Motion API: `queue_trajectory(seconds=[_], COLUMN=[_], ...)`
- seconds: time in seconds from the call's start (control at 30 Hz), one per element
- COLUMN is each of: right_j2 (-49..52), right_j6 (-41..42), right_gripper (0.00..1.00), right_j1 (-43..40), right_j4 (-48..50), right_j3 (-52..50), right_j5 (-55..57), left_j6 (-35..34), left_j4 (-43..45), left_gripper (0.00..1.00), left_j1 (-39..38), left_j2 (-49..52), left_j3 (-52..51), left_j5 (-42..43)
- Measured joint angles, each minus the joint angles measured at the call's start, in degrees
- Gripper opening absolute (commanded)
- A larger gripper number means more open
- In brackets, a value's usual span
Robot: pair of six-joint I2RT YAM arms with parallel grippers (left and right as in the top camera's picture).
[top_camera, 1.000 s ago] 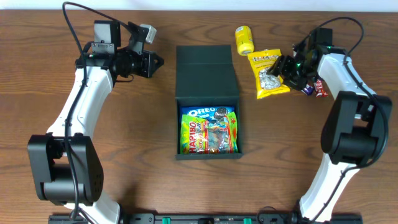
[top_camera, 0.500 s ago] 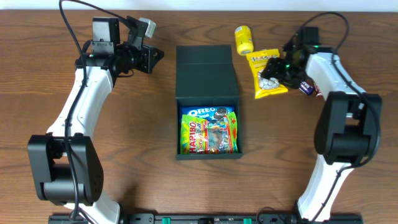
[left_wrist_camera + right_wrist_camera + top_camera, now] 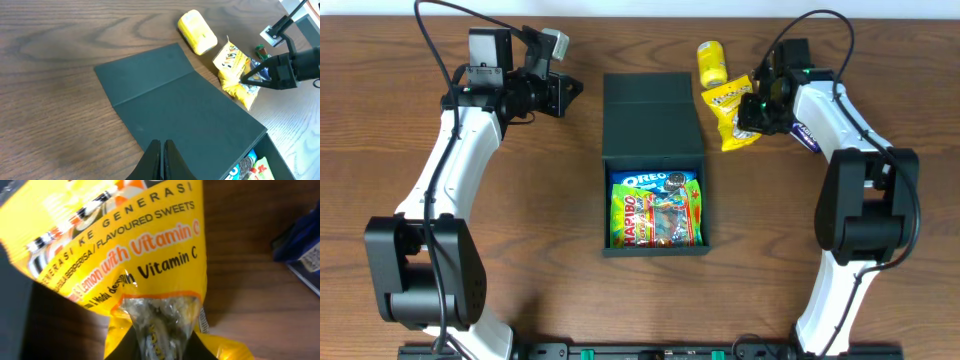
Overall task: Pack container
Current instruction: 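Reach right gripper to the yellow Hacks sweets bag and grasp it, then carry the yellow bag left and lower it into the box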
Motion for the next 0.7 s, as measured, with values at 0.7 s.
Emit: queue_trajectory(seconds=[0.7], right_j2=[-13.8], right_j6=[-26.4], right_gripper=[0.01], right_j1=[6.1], right_j4=[-33.9], right_j3=[19.3], right_j5=[-9.8], left_j6=[0.0], left_j4=[1.7], left_gripper=[0.06], left_j1=[6.4], left_j2=[0.0], left_j3=[0.0], left_j5=[0.0])
